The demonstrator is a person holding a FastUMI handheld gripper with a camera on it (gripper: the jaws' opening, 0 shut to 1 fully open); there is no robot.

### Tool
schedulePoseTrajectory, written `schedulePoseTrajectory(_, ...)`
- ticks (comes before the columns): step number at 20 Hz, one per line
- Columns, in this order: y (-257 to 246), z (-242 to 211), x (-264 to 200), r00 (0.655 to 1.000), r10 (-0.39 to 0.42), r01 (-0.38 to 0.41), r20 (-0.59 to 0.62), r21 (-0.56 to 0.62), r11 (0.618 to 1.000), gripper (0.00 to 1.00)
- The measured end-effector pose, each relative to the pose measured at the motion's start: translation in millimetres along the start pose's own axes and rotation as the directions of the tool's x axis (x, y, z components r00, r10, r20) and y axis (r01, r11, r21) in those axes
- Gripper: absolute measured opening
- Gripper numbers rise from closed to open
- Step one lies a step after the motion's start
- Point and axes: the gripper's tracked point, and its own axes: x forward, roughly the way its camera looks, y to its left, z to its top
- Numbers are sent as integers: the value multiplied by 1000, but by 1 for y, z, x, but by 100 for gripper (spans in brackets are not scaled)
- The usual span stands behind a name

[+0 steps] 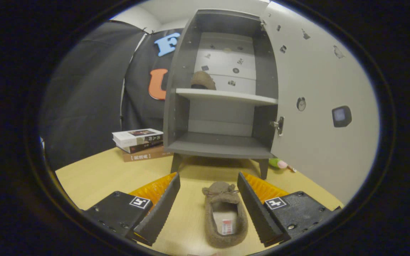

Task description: Open the shoe cabinet door, grab the shoes and put them into the shoe cabinet, then close the shoe cabinet door.

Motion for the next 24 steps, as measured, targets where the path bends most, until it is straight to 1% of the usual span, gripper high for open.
schedulePoseTrajectory(4,-2,-49,26,989,38,-36,-146,20,999,100)
schedulePoseTrajectory(6,0,-62,29,983,51,-48,-174,24,999,100)
schedulePoseTrajectory(8,2,-61,25,984,53,-51,-169,15,999,100)
schedulePoseTrajectory(10,2,-68,20,982,50,-48,-181,11,999,97)
schedulePoseTrajectory(11,4,-74,17,981,43,-46,-191,-14,999,95)
schedulePoseTrajectory(12,3,-75,14,982,26,-37,-185,-52,998,90)
schedulePoseTrajectory(14,2,-71,16,985,-5,-8,-170,-79,997,89)
schedulePoseTrajectory(15,3,-74,17,983,-9,-6,-185,-81,997,87)
schedulePoseTrajectory(16,5,-79,18,978,-8,-10,-209,-84,996,82)
schedulePoseTrajectory(19,9,-94,25,951,0,-31,-308,-94,995,77)
schedulePoseTrajectory(20,6,-97,29,941,-9,-23,-337,-89,996,75)
schedulePoseTrajectory(21,4,-100,32,935,-9,-19,-355,-76,997,70)
schedulePoseTrajectory(23,2,-96,39,942,-19,-17,-335,-104,994,46)
schedulePoseTrajectory(24,6,-95,38,945,3,-36,-328,-95,995,35)
